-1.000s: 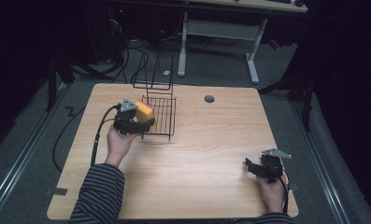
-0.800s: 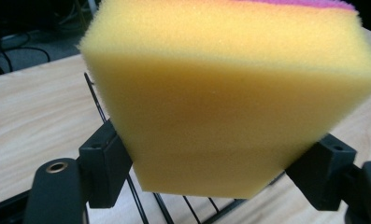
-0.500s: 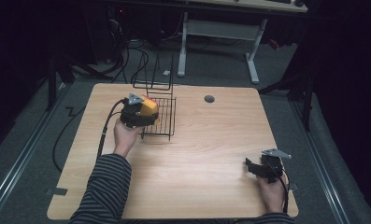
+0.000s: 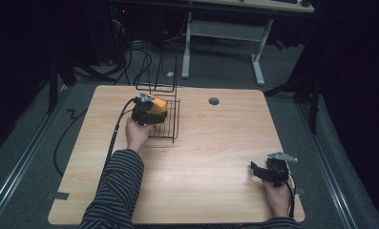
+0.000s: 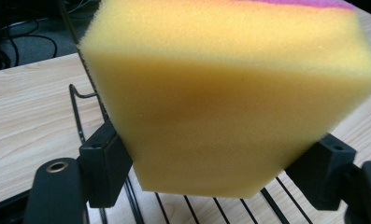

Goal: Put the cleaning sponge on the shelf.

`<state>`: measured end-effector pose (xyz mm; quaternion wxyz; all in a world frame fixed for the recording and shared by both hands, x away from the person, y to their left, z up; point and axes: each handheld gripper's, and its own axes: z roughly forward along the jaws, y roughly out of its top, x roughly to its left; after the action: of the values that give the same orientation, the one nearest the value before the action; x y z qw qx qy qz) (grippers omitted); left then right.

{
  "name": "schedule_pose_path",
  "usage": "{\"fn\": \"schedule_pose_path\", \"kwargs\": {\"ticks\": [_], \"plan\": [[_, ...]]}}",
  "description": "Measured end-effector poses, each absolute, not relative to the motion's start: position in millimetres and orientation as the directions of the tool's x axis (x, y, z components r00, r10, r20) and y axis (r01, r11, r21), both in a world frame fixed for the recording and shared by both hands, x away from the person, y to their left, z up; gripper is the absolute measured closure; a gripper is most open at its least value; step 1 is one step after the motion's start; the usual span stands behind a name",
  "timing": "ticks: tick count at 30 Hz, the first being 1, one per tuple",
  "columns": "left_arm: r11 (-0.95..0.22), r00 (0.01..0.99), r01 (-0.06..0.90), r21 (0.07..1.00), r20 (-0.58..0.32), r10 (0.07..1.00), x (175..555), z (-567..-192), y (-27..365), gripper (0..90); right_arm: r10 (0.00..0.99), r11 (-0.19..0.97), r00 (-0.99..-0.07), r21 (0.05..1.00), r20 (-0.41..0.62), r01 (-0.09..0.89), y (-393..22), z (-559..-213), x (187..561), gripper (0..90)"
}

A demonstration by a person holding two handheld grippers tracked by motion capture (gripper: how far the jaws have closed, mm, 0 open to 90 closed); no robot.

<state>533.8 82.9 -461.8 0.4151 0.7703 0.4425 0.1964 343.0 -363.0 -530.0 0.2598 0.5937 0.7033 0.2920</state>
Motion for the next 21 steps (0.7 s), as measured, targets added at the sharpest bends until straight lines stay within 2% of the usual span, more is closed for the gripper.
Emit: {"fn": "schedule_pose_path", "kwargs": {"ticks": [12, 21], "plan": [[-0.256, 0.52, 0.542, 0.8, -0.081, 0.85, 540.9, -471.0, 77.7, 23.6, 0.987, 0.125, -0.161, 0.72, -0.019, 0.683, -363.1, -530.0, 343.1, 26.4], [-0.275, 0.526, 0.534, 0.8, -0.059, 0.848, 541.1, -471.2, 75.4, 23.0, 0.987, 0.125, -0.161, 0.72, -0.019, 0.683, -363.1, -530.0, 343.1, 26.4]]}}
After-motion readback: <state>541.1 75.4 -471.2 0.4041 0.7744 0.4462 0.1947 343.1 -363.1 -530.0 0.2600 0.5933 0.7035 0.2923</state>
